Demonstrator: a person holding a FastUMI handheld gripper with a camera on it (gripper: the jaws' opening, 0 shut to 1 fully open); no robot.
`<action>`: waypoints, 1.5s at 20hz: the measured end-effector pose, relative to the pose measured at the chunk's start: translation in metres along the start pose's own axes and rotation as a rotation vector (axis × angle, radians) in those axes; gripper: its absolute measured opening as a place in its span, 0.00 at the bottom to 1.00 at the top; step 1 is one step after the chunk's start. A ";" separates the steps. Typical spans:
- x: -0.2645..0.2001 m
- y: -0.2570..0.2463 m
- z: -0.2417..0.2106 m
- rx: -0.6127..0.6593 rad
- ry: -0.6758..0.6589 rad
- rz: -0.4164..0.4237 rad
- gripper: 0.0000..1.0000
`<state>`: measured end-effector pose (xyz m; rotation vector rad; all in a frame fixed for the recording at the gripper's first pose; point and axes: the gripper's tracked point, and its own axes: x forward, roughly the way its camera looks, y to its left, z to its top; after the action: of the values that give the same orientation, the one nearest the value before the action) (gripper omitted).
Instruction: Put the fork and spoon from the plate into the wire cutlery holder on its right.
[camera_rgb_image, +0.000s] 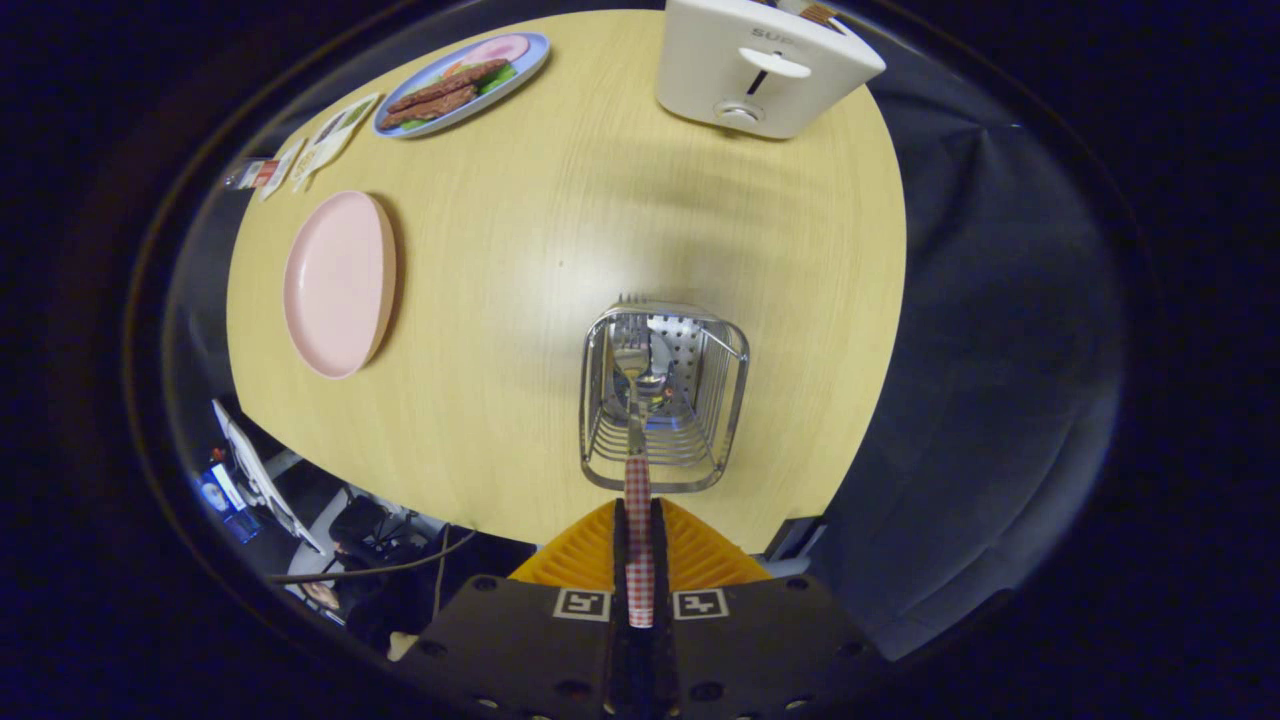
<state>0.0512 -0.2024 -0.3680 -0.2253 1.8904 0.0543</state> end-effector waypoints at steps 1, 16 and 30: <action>-0.001 -0.001 0.002 0.004 -0.016 0.001 0.10; -0.053 0.014 0.005 0.019 -0.301 0.018 0.42; -0.276 0.065 -0.007 0.029 -1.453 0.024 0.72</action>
<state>0.1182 -0.1042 -0.1102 -0.0803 0.4458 0.1554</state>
